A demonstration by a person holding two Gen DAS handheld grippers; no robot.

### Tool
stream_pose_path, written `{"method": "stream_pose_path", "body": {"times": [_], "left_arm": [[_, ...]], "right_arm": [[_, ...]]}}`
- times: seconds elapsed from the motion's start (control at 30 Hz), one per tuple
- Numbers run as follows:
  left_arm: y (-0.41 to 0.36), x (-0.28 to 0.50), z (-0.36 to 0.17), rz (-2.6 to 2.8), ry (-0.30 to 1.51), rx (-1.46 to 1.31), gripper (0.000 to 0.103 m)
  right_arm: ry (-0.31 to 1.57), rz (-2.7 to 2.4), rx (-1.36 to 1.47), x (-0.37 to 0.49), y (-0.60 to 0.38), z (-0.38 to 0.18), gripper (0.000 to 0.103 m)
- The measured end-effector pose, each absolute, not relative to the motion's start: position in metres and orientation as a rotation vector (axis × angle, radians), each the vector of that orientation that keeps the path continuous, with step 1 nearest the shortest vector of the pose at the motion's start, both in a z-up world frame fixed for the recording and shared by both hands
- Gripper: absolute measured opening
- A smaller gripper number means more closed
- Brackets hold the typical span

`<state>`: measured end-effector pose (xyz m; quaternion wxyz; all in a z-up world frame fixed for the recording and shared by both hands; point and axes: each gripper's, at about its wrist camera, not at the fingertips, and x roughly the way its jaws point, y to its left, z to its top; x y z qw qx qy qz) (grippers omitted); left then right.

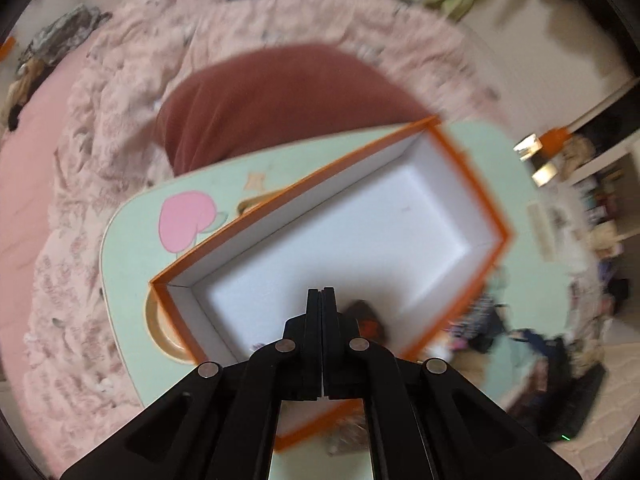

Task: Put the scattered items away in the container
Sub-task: 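Reach the right gripper into the box toward the dark block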

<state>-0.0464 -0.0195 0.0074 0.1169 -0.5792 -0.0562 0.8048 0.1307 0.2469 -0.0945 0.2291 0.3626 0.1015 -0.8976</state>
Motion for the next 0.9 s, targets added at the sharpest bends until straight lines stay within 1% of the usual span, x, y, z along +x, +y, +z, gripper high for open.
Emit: {"method": "stream_pose_path", "body": {"times": [0.03,0.07,0.1,0.13,0.17,0.2,0.27,0.37,0.43,0.47,0.53,0.6,0.63,0.7,0.8,0.9], "left_arm": [[-0.026,-0.039,0.013,2.390,-0.175,-1.648,0.003],[-0.031,-0.029,0.018,2.426,-0.189,-1.584,0.015],[-0.039,-0.017,0.022,2.467,-0.198,-1.508,0.042],[-0.045,-0.001,0.025,2.513,-0.204,-1.425,0.059],[-0.049,0.019,0.027,2.556,-0.212,-1.342,0.082],[-0.053,0.036,0.026,2.596,-0.216,-1.276,0.088],[-0.057,0.070,0.016,2.675,-0.196,-1.214,0.088],[-0.061,0.105,-0.023,2.693,-0.225,-1.296,0.088],[-0.058,0.118,-0.049,2.667,-0.253,-1.338,0.088],[-0.055,0.122,-0.061,2.658,-0.251,-1.352,0.088],[-0.051,0.127,-0.076,2.671,-0.233,-1.356,0.088],[-0.046,0.129,-0.083,2.679,-0.202,-1.344,0.088],[-0.044,0.130,-0.085,2.683,-0.192,-1.335,0.088],[-0.043,0.133,-0.087,2.703,-0.186,-1.312,0.088],[-0.045,0.134,-0.086,2.702,-0.191,-1.291,0.088],[-0.047,0.135,-0.087,2.704,-0.202,-1.288,0.088]], "right_arm": [[0.279,-2.471,1.000,0.130,0.247,-0.094,0.103],[0.280,-2.470,1.006,0.129,0.246,-0.094,0.103],[0.281,-2.469,1.017,0.127,0.246,-0.094,0.103],[0.283,-2.463,1.036,0.125,0.245,-0.093,0.103],[0.280,-2.449,1.061,0.123,0.244,-0.091,0.103],[0.267,-2.438,1.073,0.120,0.244,-0.087,0.103],[0.224,-2.430,1.039,0.114,0.240,-0.067,0.103],[0.163,-2.418,0.933,0.104,0.225,-0.019,0.100],[0.116,-2.356,0.919,0.086,0.202,0.016,0.090],[0.081,-2.292,0.946,0.071,0.185,0.031,0.087],[0.041,-2.178,1.046,0.040,0.151,0.043,0.076],[0.062,-2.111,1.199,0.006,0.115,0.037,0.070],[0.075,-2.074,1.299,-0.013,0.096,0.026,0.062],[0.078,-1.998,1.460,-0.038,0.072,0.000,0.056],[0.103,-1.914,1.660,-0.054,0.046,-0.045,0.056],[0.191,-1.912,1.718,-0.056,0.032,-0.065,0.055]]}}
